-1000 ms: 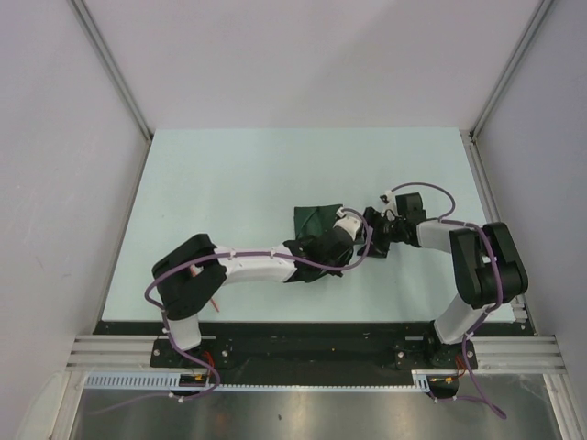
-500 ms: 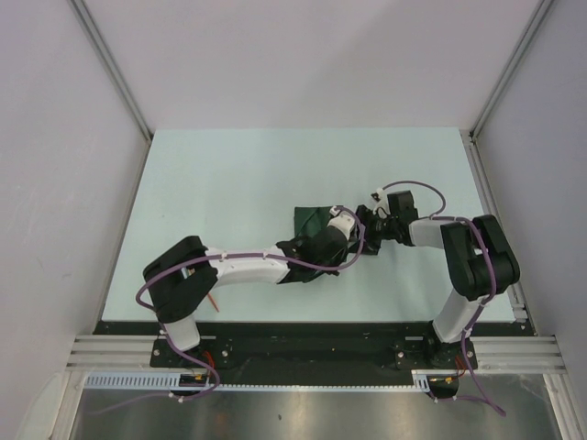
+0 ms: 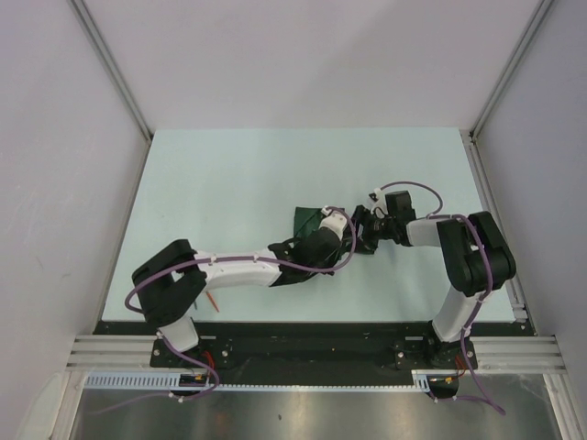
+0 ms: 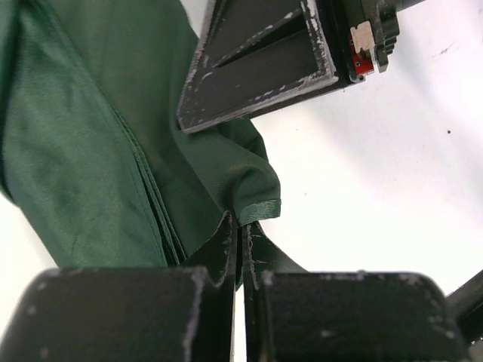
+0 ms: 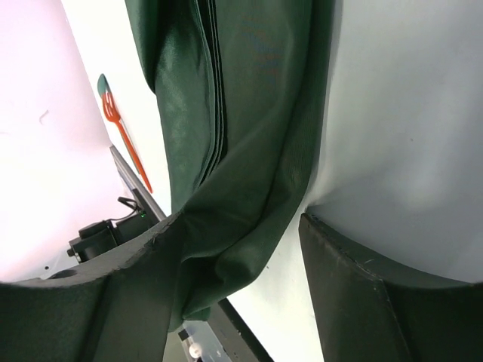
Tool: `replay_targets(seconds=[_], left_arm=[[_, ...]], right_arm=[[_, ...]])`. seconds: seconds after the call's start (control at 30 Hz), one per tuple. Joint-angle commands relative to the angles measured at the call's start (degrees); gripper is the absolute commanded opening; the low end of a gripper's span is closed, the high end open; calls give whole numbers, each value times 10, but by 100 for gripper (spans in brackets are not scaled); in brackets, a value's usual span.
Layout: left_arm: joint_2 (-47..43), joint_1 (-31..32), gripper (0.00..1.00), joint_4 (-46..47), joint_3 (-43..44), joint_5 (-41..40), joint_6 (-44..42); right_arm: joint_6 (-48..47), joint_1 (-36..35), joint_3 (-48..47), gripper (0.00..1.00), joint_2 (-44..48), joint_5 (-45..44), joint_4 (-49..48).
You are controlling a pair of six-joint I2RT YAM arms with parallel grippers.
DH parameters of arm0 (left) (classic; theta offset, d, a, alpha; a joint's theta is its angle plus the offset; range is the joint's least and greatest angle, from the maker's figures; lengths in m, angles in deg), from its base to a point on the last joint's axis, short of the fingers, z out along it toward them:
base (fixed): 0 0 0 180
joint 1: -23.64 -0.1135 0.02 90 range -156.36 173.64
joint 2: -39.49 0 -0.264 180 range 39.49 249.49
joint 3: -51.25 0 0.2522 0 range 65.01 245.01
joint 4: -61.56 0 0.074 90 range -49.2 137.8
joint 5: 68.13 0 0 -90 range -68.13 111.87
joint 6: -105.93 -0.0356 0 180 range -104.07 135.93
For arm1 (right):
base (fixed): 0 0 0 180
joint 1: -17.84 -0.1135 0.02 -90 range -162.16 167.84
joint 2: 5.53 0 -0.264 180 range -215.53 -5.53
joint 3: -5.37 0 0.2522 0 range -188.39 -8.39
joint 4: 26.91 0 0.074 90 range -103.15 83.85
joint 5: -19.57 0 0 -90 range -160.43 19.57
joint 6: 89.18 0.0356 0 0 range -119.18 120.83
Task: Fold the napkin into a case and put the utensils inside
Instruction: Fold the 2/3-rectangle-folded napkin at the center of the board.
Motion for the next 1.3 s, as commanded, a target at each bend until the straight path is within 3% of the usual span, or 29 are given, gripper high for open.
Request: replay_targets(seconds=[0.0, 0.5, 1.27], left_arm=[[-46, -7, 0, 32, -15, -24, 16], [-71, -13, 0, 41, -39, -26, 24], [-77, -14, 0, 77, -95, 31, 22]], right_arm=[[3, -4, -8, 67, -27, -18, -12], [9, 21, -63, 64, -73, -12, -19], [17, 31, -118, 29, -106, 6, -51]])
